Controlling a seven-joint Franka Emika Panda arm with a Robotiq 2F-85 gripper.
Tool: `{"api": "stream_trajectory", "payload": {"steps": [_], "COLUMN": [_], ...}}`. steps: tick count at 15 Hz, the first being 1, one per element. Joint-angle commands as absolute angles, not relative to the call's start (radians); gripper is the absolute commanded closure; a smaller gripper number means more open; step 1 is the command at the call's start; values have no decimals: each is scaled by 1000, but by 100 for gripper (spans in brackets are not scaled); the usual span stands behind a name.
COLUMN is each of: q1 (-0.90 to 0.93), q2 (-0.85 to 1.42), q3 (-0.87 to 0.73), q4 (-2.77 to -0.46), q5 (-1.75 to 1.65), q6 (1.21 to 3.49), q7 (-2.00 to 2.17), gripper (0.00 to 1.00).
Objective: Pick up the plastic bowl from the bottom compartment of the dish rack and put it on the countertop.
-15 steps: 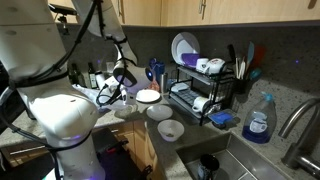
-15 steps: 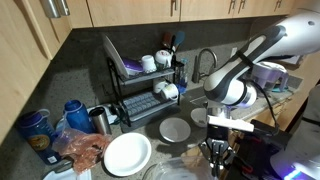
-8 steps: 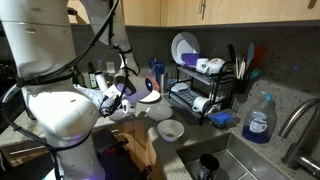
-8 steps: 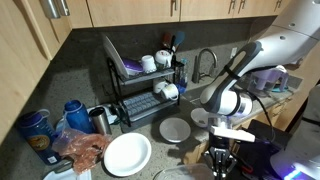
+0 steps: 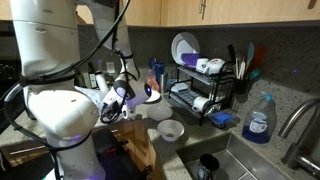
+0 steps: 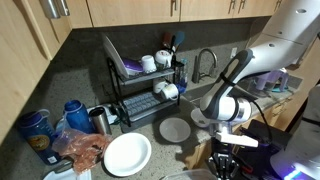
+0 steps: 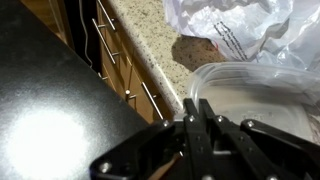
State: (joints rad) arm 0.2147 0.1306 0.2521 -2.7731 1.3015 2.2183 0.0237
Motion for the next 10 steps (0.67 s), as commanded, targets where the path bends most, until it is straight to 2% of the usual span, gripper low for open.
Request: {"api": "stream_trajectory", "payload": {"steps": [1,10], "q1": [238,282], "q2": [131,120], "q3": [251,265], "q4": [-2772,-2777], "q5": [1337,1481], "q6": [2247,2350], "q7": [-23,-130], "gripper": [98,98]}}
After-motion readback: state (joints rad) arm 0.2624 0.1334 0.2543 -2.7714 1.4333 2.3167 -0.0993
